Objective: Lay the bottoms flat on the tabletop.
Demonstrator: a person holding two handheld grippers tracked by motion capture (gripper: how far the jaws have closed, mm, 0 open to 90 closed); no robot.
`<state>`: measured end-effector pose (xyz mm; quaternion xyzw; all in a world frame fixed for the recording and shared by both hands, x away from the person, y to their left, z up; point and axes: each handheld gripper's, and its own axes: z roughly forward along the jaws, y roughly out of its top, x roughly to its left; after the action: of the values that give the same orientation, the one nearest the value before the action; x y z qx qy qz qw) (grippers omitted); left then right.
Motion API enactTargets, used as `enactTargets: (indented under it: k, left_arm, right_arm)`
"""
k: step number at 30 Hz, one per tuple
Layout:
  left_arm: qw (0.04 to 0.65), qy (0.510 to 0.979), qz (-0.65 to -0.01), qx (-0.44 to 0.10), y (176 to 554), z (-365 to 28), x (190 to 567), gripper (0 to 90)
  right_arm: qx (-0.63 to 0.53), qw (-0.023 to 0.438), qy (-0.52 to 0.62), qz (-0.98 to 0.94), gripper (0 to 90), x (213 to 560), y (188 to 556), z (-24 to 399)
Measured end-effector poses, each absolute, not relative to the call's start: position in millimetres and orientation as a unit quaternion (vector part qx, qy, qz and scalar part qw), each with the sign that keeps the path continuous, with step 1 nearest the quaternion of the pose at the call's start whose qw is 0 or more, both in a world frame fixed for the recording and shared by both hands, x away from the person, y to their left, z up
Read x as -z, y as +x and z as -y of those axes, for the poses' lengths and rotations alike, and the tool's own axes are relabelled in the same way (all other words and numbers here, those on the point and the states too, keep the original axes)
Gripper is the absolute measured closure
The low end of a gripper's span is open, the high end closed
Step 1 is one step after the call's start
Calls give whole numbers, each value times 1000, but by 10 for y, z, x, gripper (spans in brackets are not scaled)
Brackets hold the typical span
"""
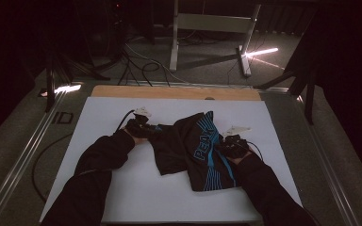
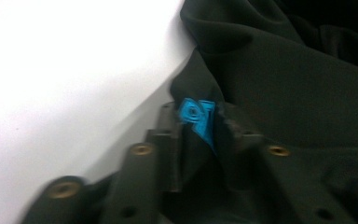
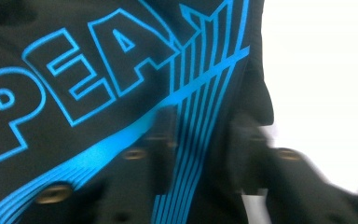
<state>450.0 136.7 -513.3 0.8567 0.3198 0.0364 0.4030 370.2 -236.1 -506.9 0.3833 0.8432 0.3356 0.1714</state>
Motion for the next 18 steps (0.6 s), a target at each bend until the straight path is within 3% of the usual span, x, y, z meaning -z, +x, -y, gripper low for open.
enactTargets:
  k: [1,2,5,18]
  left_arm:
    - [404,856,-319,-37,4492,-1371,5120,757]
    - [404,858,-313,-44,4474,-1378,5093,798]
    - [406,861,-300,-56,4426,-1403,5029,854]
    - [418,859,-286,-72,4031,-1794,4715,870]
  right_arm:
    - [-336,171,383,-843,813,5069,3702,2361]
    - [-329,178,378,-847,872,5065,3696,2354]
    - [-328,189,371,-848,893,5009,3674,2356]
    - [-359,196,356,-840,898,4716,3470,2443]
